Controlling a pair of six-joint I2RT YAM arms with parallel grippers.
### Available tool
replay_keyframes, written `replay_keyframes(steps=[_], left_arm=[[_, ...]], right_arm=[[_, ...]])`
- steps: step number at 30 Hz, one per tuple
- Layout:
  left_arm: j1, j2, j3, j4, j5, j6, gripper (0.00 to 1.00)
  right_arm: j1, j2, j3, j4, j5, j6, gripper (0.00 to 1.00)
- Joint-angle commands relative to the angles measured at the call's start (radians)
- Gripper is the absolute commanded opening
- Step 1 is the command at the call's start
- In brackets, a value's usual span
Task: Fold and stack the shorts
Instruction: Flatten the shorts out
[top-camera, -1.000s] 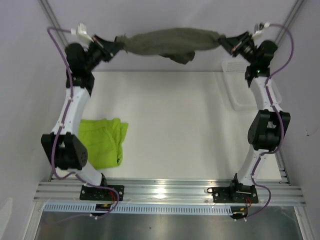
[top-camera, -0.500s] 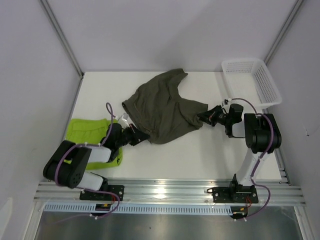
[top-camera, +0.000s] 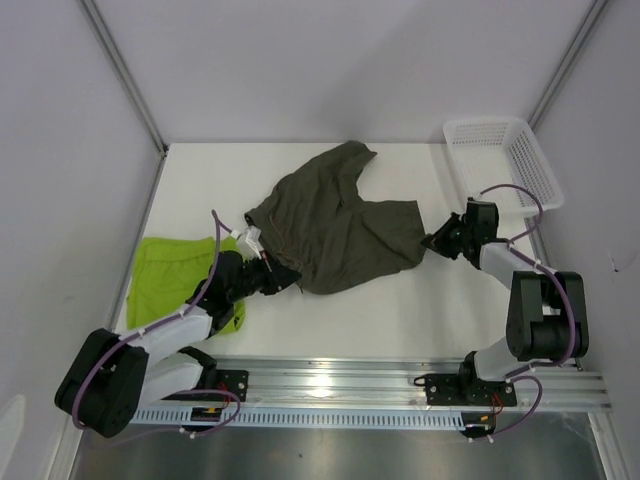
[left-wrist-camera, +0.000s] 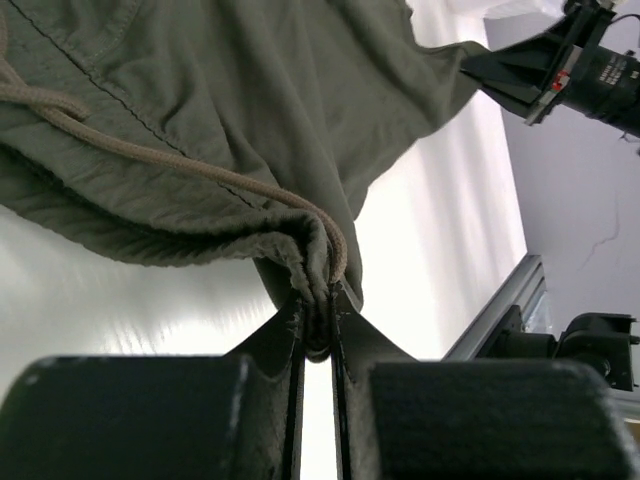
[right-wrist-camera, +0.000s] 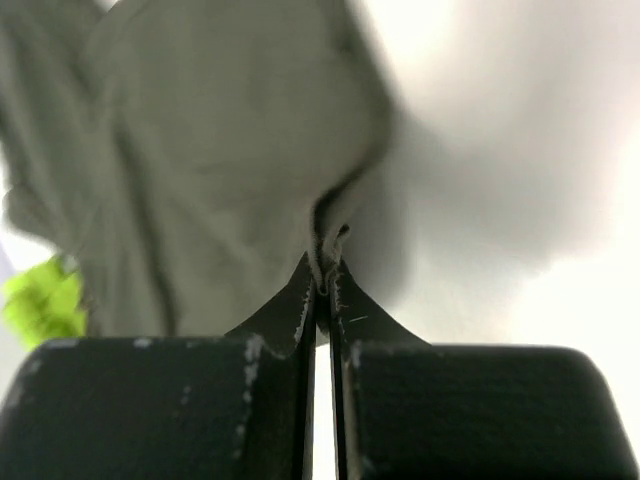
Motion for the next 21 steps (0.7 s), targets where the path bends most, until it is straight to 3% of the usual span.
replay_keyframes(steps=[1,8,15,21], left_arm=[[-0.021,-0.079,0.045,-0.155,-0.034,0.067,0.0],[-0.062,-0.101,-0.003,-0.231,-0.049,0.103,0.0],[-0.151,-0.079,-0.081,-0.208,-0.073,0.092,0.01],[-0.222,-0.107,-0.131,-0.226,-0.124,0.077,0.19]], right_arm=[[-0.054,-0.083,-0.015,-0.166,0.167,-0.068,0.0],[-0.109,-0.119,-0.035,-0.242,0.28,-0.071,0.0],[-0.117,-0.128,-0.018,-0.286,0.356,-0.073,0.0],[-0.124,-0.114,-0.006,-0.303,0.387,-0.065,0.0]])
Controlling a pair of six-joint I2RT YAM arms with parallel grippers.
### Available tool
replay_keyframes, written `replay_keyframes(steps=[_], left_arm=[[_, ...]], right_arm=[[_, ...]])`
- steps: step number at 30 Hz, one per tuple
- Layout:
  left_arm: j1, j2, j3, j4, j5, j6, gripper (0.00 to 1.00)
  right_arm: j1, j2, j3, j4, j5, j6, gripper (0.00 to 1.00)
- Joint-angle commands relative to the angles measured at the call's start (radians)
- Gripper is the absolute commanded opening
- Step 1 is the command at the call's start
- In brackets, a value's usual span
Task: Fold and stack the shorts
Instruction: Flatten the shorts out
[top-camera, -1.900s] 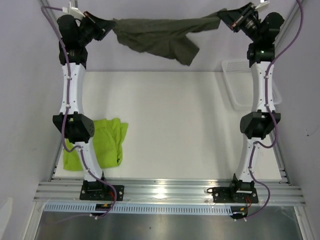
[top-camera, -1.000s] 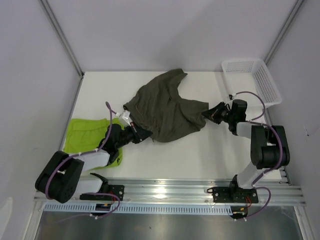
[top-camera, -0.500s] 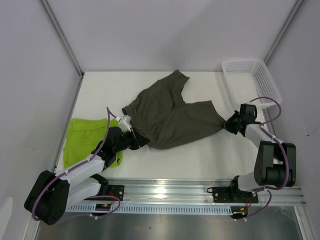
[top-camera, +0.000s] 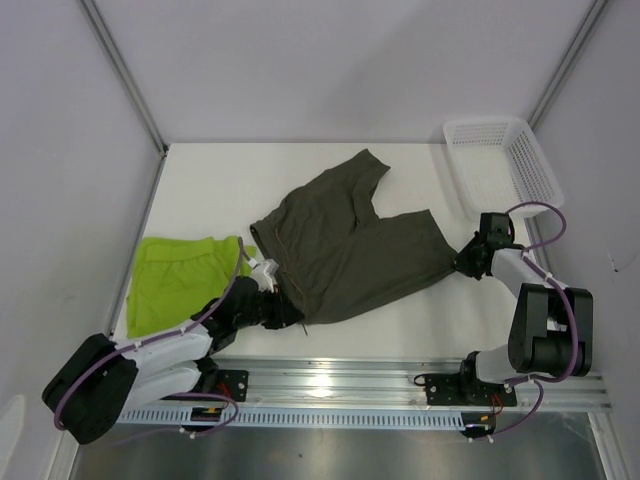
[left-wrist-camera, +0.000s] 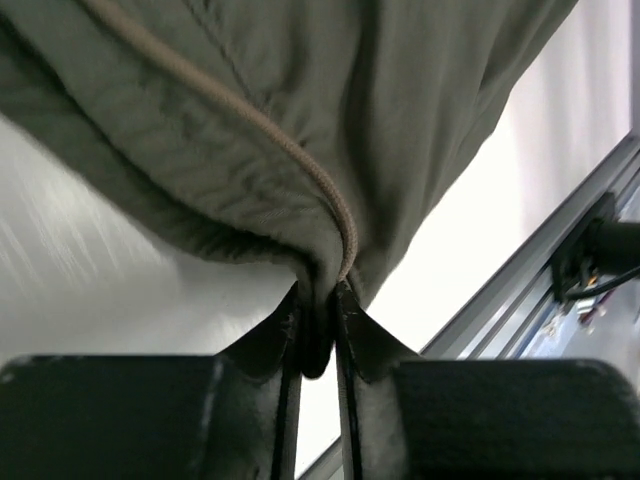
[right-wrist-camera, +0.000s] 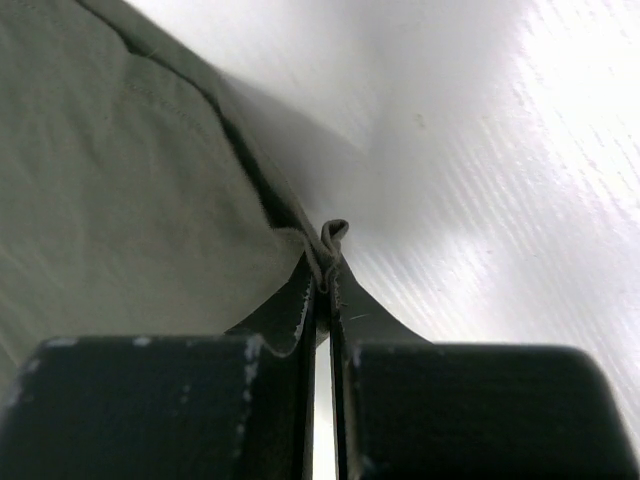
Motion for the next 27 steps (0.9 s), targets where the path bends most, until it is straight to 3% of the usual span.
replay_keyframes(steps=[1,3,4,5,7,9,11,14,15,16,21,27], left_arm=[[-0.045,-0.033,-0.055,-0.02,-0.049,-0.008,0.25],[-0.063,-0.08,-0.067,-0.02,-0.058,-0.029,0.38],[-0.077,-0.102,-0.072,-0.046,-0.084,-0.038,0.56],[-0.108,-0.123,-0.078,-0.071,-0.101,-0.058,0.65],[-0.14,-0.201,-0.069,-0.168,-0.178,-0.081,0.77],[-0.169,-0.266,-0.058,-0.239,-0.224,-0.092,0.8],[-0.169,-0.381,-0.047,-0.35,-0.27,-0.094,0.81],[-0.169,-0.513,0.014,-0.474,-0.357,-0.089,0.9],[-0.169,-0.53,0.048,-0.499,-0.377,-0.085,0.91],[-0.168,-0.53,0.087,-0.543,-0.394,-0.078,0.96],[-0.157,-0.332,0.272,-0.591,-0.433,-0.028,0.97],[-0.047,-0.043,0.46,-0.519,-0.373,0.072,0.97]], right_arm=[[-0.016,-0.017,0.028,-0.005,0.089,-0.013,0.0],[-0.016,-0.02,0.031,-0.011,0.105,-0.01,0.0],[-0.018,-0.023,0.031,-0.012,0.114,-0.008,0.0],[-0.018,-0.024,0.033,-0.017,0.129,-0.008,0.01],[-0.018,-0.034,0.036,-0.02,0.142,-0.007,0.08],[-0.018,-0.038,0.036,-0.024,0.155,-0.004,0.2],[-0.018,-0.05,0.036,-0.035,0.172,-0.001,0.24],[-0.015,-0.087,0.048,-0.072,0.214,0.006,0.46],[-0.008,-0.104,0.056,-0.089,0.27,0.013,0.7],[0.017,-0.121,0.08,-0.115,0.298,0.016,0.75],[0.093,-0.178,0.163,-0.081,0.226,-0.039,0.73],[0.202,-0.037,0.328,0.02,0.045,-0.054,0.64]])
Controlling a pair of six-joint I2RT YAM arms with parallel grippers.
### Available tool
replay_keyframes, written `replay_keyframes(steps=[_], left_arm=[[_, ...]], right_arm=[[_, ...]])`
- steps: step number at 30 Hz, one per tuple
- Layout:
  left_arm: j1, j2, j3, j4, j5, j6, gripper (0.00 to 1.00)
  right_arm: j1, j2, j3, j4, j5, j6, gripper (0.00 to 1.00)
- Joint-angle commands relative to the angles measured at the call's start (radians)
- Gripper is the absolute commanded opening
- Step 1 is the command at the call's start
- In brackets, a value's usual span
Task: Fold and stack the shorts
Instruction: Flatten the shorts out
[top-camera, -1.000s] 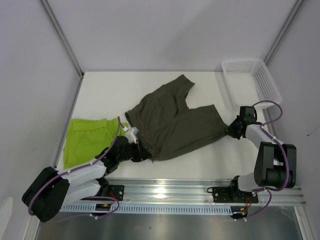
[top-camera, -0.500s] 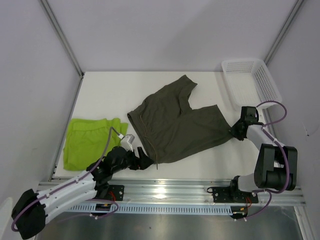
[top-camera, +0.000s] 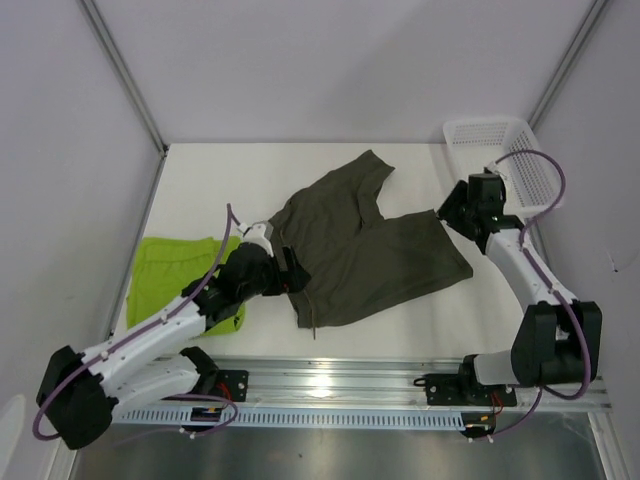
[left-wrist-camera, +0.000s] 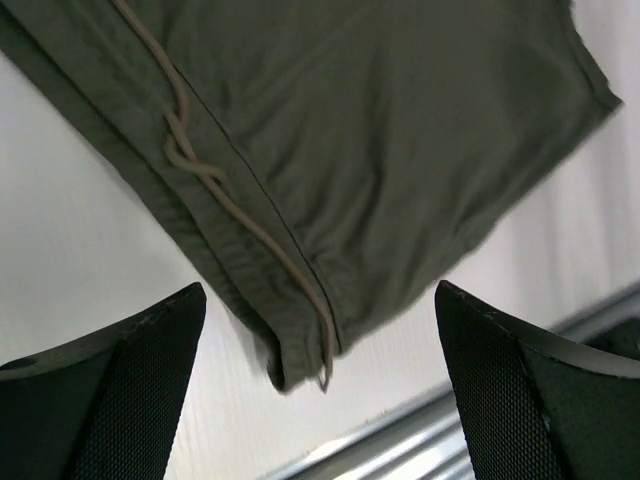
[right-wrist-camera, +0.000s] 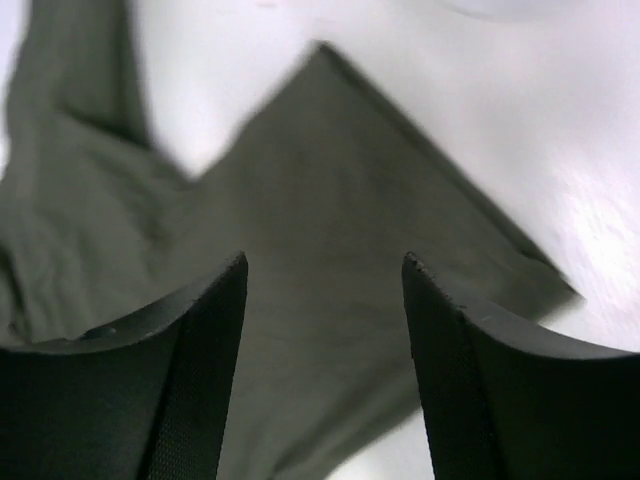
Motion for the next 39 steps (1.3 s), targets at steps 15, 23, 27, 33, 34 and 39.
replay_keyframes(steps=[15,23,27,33,34,39], left_arm=[[0.413,0.524,0.279,0.266,0.13,0.03,0.76],[0.463,0.793,0.449,0.253,0.191,0.015,0.63],[0.48,0.866,0.5,0.264,0.214,0.006,0.53],[0.505,0.934,0.538,0.224,0.173,0.003,0.47],[0.509,0.942,0.538,0.224,0.166,0.001,0.47],[0.523,0.978,0.568,0.204,0.162,0.003,0.45]], right_arm=[[0.205,0.762,0.81,0.033,-0.181,-0.076,0.42],[0.254,1.031,1.137,-0.1,-0.092,-0.134,0.44],[0.277,1.095,1.203,-0.113,-0.053,-0.168,0.48],[0.3,1.149,1.242,-0.169,0.054,-0.19,0.39],[0.3,1.15,1.243,-0.169,0.066,-0.188,0.35],[0.287,1.141,1.257,-0.175,0.141,-0.17,0.0]])
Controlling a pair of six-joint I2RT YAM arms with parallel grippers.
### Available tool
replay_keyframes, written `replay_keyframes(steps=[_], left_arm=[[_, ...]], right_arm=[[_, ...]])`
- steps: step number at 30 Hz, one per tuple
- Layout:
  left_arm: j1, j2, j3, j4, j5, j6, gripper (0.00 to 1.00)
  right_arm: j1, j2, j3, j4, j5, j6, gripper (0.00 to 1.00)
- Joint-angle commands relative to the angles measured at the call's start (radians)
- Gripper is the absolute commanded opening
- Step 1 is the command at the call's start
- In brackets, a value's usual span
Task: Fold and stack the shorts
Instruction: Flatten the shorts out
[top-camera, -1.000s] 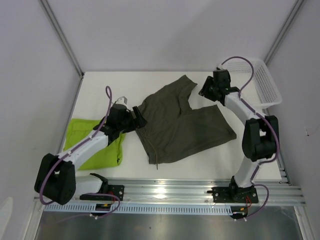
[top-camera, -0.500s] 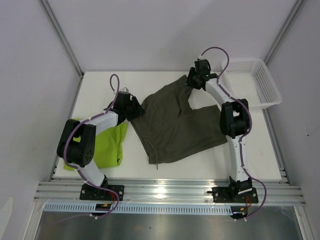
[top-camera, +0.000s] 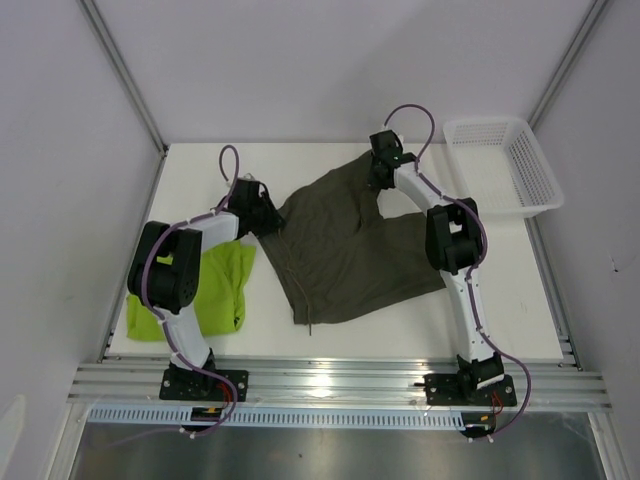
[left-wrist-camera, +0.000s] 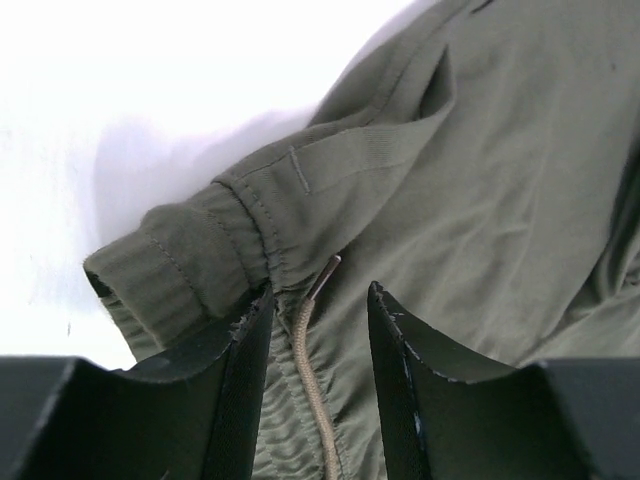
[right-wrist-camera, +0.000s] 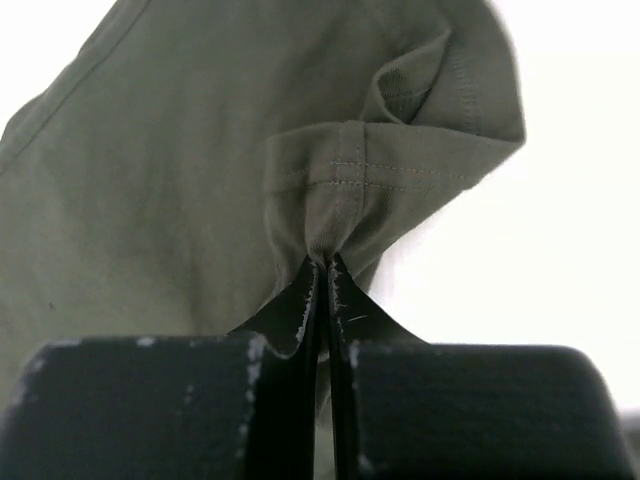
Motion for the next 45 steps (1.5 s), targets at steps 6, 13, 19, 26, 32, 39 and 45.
replay_keyframes(steps=[6,13,19,26,32,39,45], left_arm=[[0.028,0.083,0.075,-0.027,-0.022,-0.01,0.45],[0.038,0.123,0.096,-0.037,-0.025,-0.004,0.43],[0.038,0.138,0.116,-0.045,-0.03,-0.001,0.43],[0.039,0.152,0.151,-0.069,-0.042,0.012,0.42],[0.039,0.16,0.17,-0.086,-0.048,0.018,0.42],[0.039,0.146,0.179,-0.096,-0.047,0.029,0.4],[0.039,0.14,0.188,-0.106,-0.045,0.036,0.4]], right_arm=[[-0.061,-0.075,-0.021,0.044,0.095,0.015,0.0],[-0.139,-0.152,-0.166,0.067,0.096,0.04,0.0],[-0.177,-0.237,-0.351,0.105,0.108,0.106,0.29],[-0.205,-0.332,-0.429,0.174,0.099,0.118,0.45],[-0.225,-0.299,-0.375,0.182,0.03,0.109,0.39],[-0.197,-0.216,-0.257,0.196,-0.057,0.061,0.41],[-0.177,-0.123,-0.123,0.116,-0.011,0.04,0.43]])
